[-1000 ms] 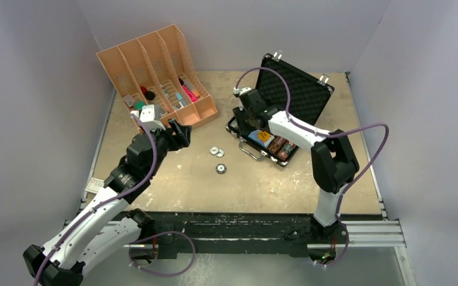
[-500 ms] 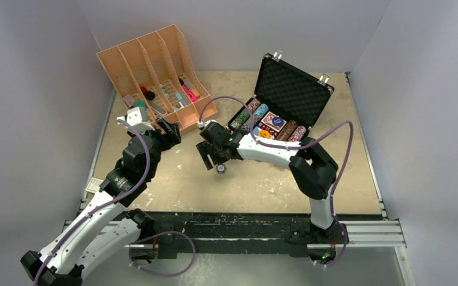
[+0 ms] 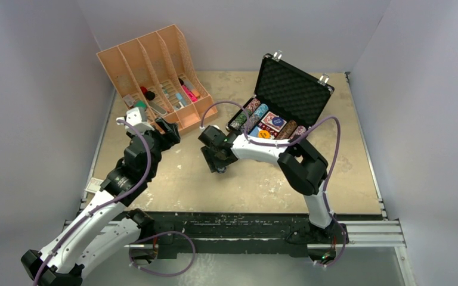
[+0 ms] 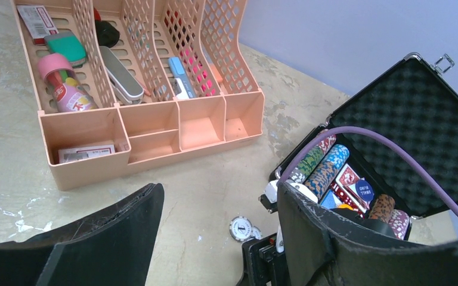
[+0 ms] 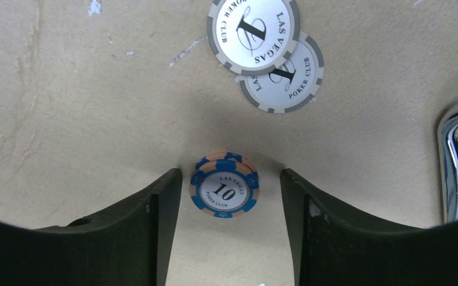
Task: Pack up texas hold em set
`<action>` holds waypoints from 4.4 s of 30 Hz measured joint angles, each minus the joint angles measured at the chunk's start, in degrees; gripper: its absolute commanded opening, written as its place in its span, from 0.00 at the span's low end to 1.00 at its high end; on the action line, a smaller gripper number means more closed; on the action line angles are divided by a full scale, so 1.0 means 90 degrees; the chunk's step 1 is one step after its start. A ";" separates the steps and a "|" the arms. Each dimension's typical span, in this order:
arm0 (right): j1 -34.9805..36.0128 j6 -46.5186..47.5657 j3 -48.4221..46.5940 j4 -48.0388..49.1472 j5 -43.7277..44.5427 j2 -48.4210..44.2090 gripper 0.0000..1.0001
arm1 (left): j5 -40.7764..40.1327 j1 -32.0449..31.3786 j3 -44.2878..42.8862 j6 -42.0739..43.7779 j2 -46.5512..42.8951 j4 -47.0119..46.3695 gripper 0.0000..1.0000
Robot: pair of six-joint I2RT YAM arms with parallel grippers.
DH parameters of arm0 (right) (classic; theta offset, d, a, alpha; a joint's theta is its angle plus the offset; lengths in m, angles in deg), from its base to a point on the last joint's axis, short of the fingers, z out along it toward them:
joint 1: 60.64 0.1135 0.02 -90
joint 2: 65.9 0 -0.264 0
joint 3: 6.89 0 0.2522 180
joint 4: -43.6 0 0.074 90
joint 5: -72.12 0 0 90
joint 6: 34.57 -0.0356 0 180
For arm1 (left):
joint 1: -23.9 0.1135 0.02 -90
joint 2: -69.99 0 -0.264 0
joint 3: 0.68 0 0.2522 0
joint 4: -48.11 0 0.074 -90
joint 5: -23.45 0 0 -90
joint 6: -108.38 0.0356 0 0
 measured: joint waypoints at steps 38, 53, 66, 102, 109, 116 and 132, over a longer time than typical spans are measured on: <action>-0.0959 -0.1069 0.0367 0.0355 -0.1025 -0.1212 0.26 | 0.2314 0.0000 0.0974 -0.1015 0.1122 -0.0794 0.69; -0.1297 -0.2244 0.1156 0.1564 -0.2317 -0.1982 0.26 | 0.3980 -0.0134 0.2166 -0.2072 0.2443 -0.3917 0.44; -0.1474 -0.2606 0.1309 0.2120 -0.2834 -0.2067 0.55 | 0.3602 -0.0350 0.2174 -0.2441 0.2846 -0.4719 0.00; -0.2667 0.1411 0.2305 0.3534 -0.7881 -0.4677 0.00 | 0.6436 -0.0384 0.0612 -0.0750 0.1520 -0.3453 0.48; -0.2625 0.2098 0.1882 0.2948 -0.5632 -0.4386 0.00 | 0.4350 -0.0384 0.0539 -0.0418 0.1287 -0.2074 0.59; -0.2625 0.2866 0.1314 0.2630 -0.2975 -0.2958 0.00 | 0.2722 -0.0381 0.0136 -0.0117 0.1212 -0.0821 0.59; -0.2613 0.3660 0.1309 0.2283 -0.1751 -0.1722 0.02 | 0.2171 -0.0379 0.0051 -0.0017 0.1282 -0.0498 0.59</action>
